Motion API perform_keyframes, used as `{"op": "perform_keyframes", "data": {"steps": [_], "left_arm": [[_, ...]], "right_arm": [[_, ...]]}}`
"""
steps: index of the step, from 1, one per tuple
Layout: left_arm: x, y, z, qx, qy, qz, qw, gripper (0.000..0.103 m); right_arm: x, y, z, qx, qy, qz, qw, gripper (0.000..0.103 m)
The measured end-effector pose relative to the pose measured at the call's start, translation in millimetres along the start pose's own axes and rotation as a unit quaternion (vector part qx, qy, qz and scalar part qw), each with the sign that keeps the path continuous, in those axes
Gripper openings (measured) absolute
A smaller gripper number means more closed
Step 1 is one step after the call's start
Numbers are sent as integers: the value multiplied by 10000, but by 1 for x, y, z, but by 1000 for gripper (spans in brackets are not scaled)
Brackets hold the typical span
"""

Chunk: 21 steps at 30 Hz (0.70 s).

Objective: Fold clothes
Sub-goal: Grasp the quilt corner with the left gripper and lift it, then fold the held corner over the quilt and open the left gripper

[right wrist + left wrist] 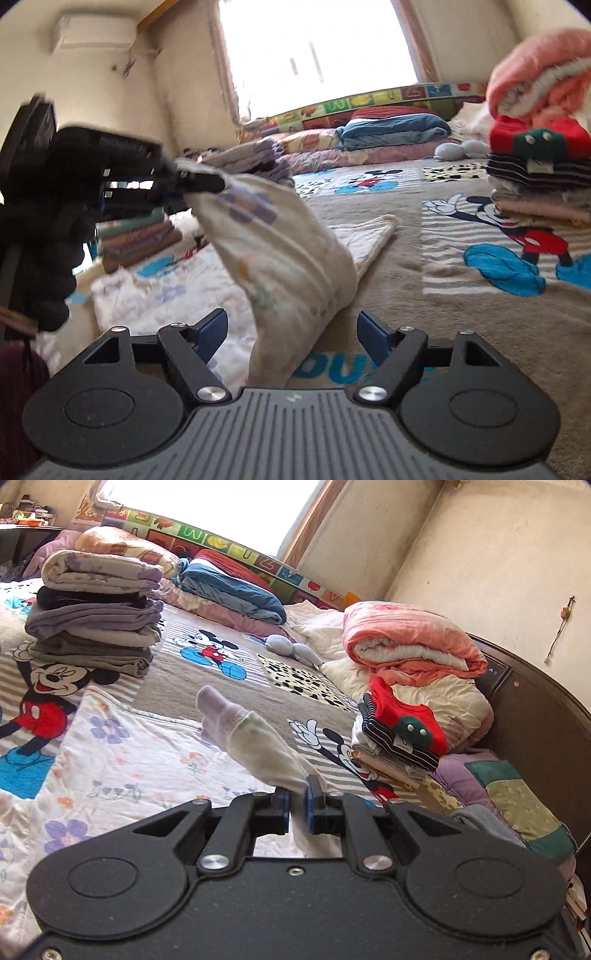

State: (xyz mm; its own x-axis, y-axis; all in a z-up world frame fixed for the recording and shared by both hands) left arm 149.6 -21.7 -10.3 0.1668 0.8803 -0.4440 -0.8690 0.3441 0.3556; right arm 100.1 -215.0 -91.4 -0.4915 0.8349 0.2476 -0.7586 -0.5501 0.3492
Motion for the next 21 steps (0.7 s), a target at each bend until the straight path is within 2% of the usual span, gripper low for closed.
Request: {"op": "perform_keyframes", "data": {"steps": [2, 4, 6, 15, 21], "left_arm": [[12, 5, 3, -71, 85, 15, 9999, 7], [23, 8, 5, -128, 186, 41, 9997, 7], [33, 12, 5, -178, 273, 57, 9995, 7], [72, 27, -16, -256, 406, 145, 9987, 7], [92, 35, -11, -392, 444, 177, 9981, 7]], "right_arm": [[16, -5, -10, 156, 456, -162, 9987, 72], [32, -11, -19, 311, 911, -324, 9948, 61], [40, -12, -25, 355, 1222, -445, 9909, 56], [54, -23, -38, 504, 2184, -918, 9702, 55], [66, -24, -40, 448, 2626, -1050, 9581, 55]]}}
Point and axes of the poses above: each gripper's, at about its wrist camera, not at the fingertips, and y roughly against the way its jaws point, x to its left, z to its top, the point moved 8 cm from there along -y, roughly the way its jaws point, and after that the axes turned 1 degree about -x, right-handed, at the moved point
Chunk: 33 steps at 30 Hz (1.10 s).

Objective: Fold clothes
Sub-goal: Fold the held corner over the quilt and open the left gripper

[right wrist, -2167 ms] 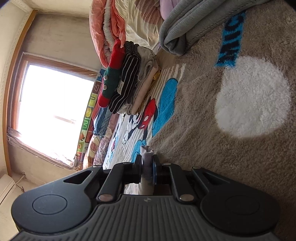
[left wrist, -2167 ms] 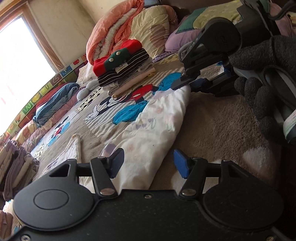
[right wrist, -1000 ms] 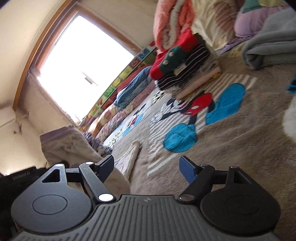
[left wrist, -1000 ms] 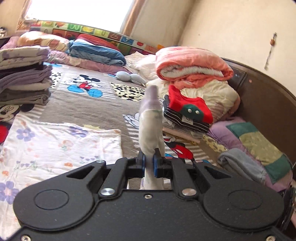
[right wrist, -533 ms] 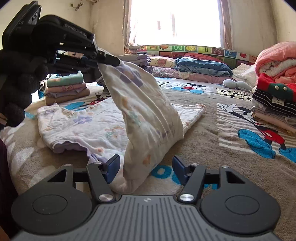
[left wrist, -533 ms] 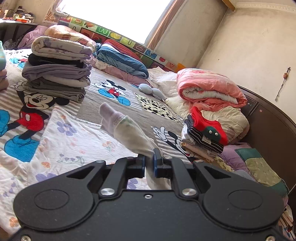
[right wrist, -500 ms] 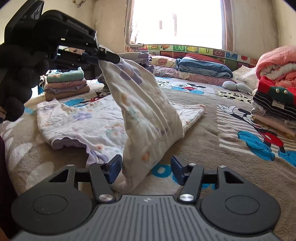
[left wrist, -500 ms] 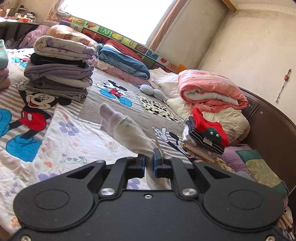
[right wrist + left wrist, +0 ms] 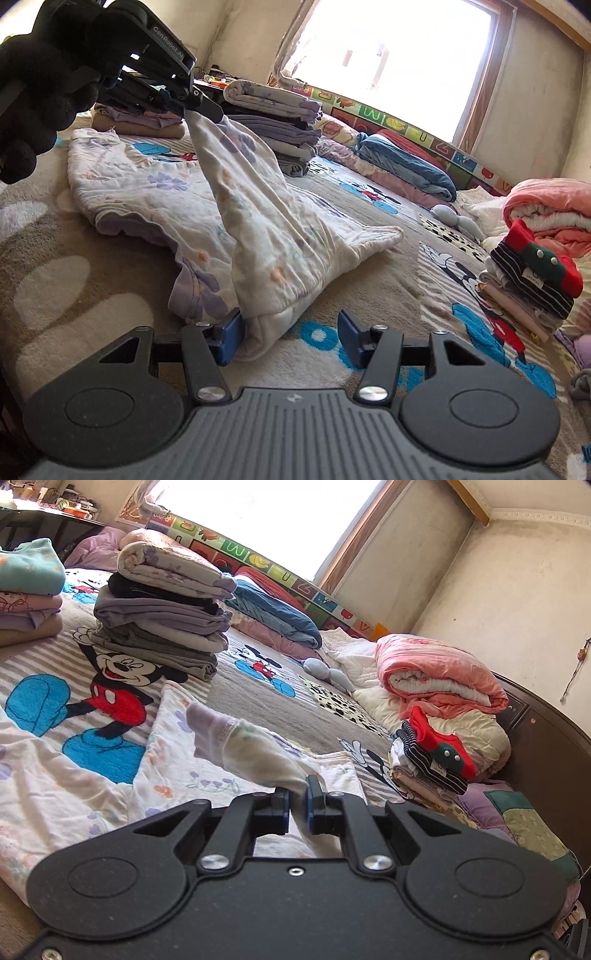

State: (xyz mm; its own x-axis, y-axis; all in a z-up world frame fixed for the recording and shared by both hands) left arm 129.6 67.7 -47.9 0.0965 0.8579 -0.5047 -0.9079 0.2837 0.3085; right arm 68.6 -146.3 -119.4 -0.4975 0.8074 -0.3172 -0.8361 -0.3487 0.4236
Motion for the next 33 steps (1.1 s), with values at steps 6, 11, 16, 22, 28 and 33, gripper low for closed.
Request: {"op": "perform_keyframes", "data": {"steps": [6, 11, 16, 22, 28, 33], "left_arm": [[5, 11, -2, 17, -227, 42, 9997, 7], [6, 19, -1, 19, -489, 132, 9987, 7], [21, 15, -6, 153, -605, 478, 9969, 7], [19, 24, 2, -28, -635, 433, 9970, 7], [20, 29, 5, -79, -719, 507, 9961, 7], [39, 17, -9, 257, -835, 986, 9913, 7]], "right_arm": [[9, -1, -1, 40, 300, -70, 9995, 55], [6, 0, -3, 83, 249, -67, 9996, 54], [8, 1, -4, 79, 289, -62, 9995, 55], [10, 2, -1, 25, 375, -60, 9993, 55], [10, 3, 0, 20, 421, -74, 9991, 55], [13, 6, 2, -5, 531, -88, 9986, 55]]}}
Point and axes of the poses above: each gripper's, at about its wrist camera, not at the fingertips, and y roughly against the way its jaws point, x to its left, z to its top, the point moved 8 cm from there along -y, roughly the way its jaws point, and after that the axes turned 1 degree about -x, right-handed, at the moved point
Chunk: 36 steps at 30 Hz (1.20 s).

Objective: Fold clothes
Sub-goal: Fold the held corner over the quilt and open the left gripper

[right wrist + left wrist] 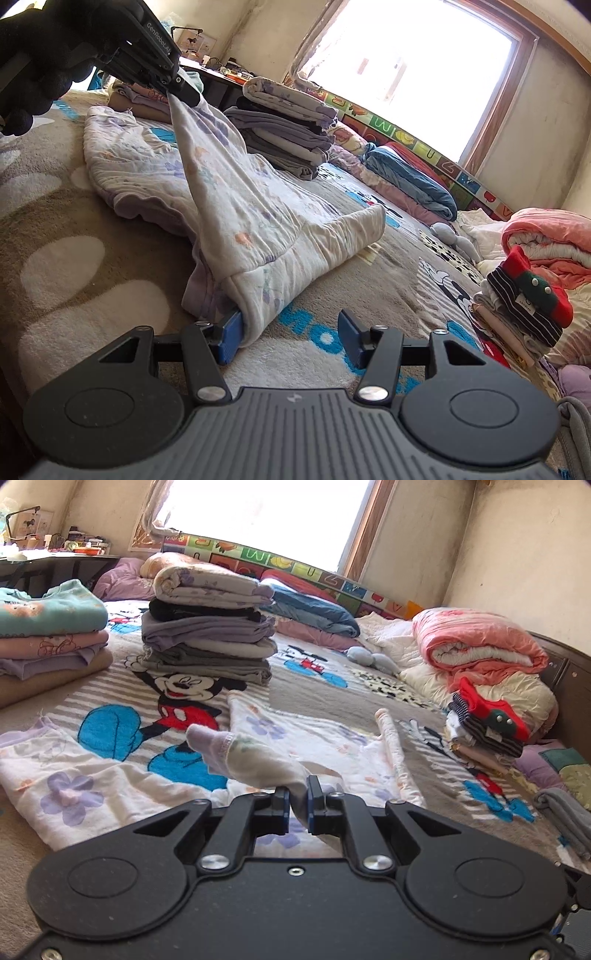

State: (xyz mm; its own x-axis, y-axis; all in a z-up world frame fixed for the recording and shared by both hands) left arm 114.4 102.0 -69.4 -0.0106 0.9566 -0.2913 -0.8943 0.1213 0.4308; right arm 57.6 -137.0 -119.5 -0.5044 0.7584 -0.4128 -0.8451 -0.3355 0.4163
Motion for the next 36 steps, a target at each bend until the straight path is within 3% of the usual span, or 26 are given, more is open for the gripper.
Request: {"op": "perform_keyframes", "data": {"steps": [7, 14, 18, 22, 27, 30, 33, 34, 36], "left_arm": [[8, -10, -15, 306, -63, 259, 9992, 7], [-2, 4, -5, 79, -226, 108, 9997, 7], [7, -7, -18, 403, -239, 397, 9981, 7], [4, -7, -16, 373, -316, 404, 9980, 7], [11, -22, -35, 884, -348, 475, 9943, 8], [12, -22, -35, 922, -302, 466, 9942, 9], [13, -20, -32, 948, -318, 494, 9938, 17], [15, -18, -29, 929, -308, 580, 9935, 28], [21, -12, -22, 874, -284, 768, 9928, 42]], "right_arm": [[1, 1, -1, 71, 89, 10, 9999, 55], [1, 2, -3, 147, 82, 31, 9999, 56], [1, 0, -5, 207, 67, 58, 9997, 56], [0, -1, -6, 248, 26, 112, 9996, 57], [1, 4, -5, 244, 28, 278, 9993, 57], [5, 12, 6, -1, -54, 494, 9988, 57], [10, 17, 22, -391, -252, 760, 9960, 62], [13, 14, 27, -510, -284, 843, 9947, 64], [13, 1, 36, -600, -452, 986, 9923, 64]]}}
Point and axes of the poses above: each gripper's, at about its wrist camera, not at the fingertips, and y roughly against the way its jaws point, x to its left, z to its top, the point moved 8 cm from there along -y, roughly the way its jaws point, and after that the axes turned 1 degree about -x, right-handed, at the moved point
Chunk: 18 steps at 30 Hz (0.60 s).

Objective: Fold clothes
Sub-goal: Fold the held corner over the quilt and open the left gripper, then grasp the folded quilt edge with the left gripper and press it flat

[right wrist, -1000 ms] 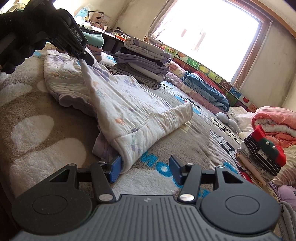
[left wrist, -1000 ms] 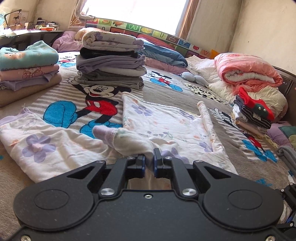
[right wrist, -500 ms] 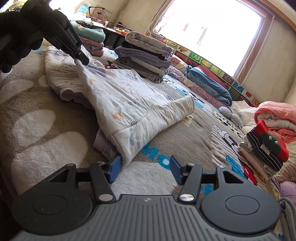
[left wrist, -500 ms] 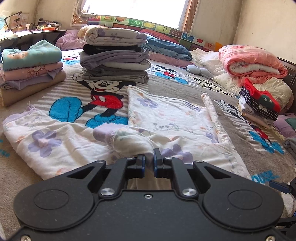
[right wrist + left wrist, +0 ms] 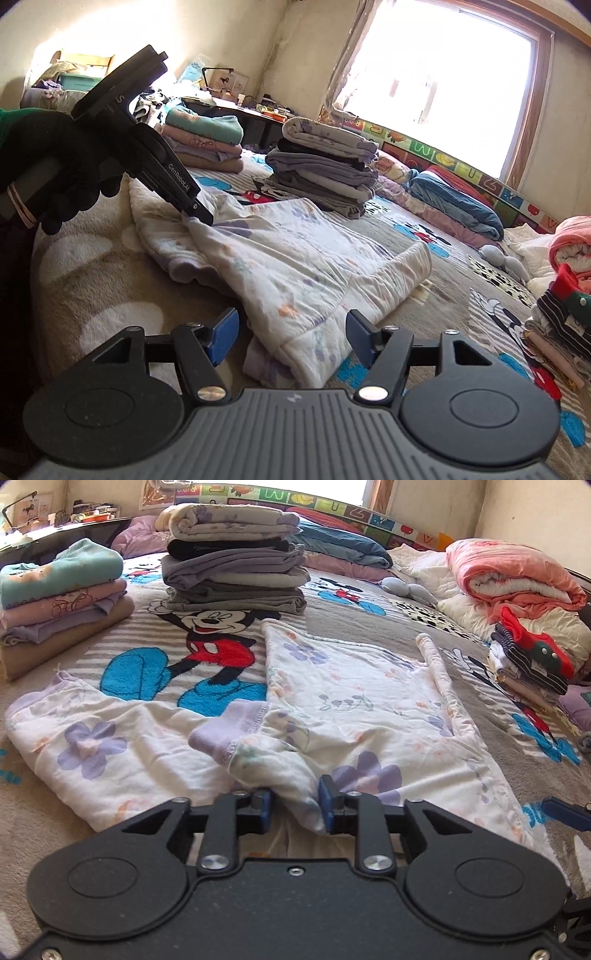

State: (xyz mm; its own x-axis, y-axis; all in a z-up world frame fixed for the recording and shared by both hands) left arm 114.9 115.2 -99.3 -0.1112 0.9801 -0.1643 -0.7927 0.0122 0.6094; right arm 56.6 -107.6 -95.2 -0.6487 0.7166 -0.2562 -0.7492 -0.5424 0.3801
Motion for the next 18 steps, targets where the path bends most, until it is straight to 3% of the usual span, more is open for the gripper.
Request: {"op": "perform_keyframes", "data": {"steps": [5, 7, 12, 18], "left_arm": [[34, 24, 20, -393, 287, 784, 9957, 42], [31, 31, 30, -541, 277, 830, 9947, 42], [-33, 12, 58, -551, 93, -32, 9984, 42], [-137, -59, 100, -218, -722, -772, 9942, 42]], "right_arm": [[-6, -33, 3, -15, -595, 521, 9969, 66], [-1, -36, -4, 56, -661, 723, 9952, 66], [5, -33, -8, 56, -743, 1120, 9909, 68], [0, -34, -9, 45, -1060, 1418, 9842, 69]]}}
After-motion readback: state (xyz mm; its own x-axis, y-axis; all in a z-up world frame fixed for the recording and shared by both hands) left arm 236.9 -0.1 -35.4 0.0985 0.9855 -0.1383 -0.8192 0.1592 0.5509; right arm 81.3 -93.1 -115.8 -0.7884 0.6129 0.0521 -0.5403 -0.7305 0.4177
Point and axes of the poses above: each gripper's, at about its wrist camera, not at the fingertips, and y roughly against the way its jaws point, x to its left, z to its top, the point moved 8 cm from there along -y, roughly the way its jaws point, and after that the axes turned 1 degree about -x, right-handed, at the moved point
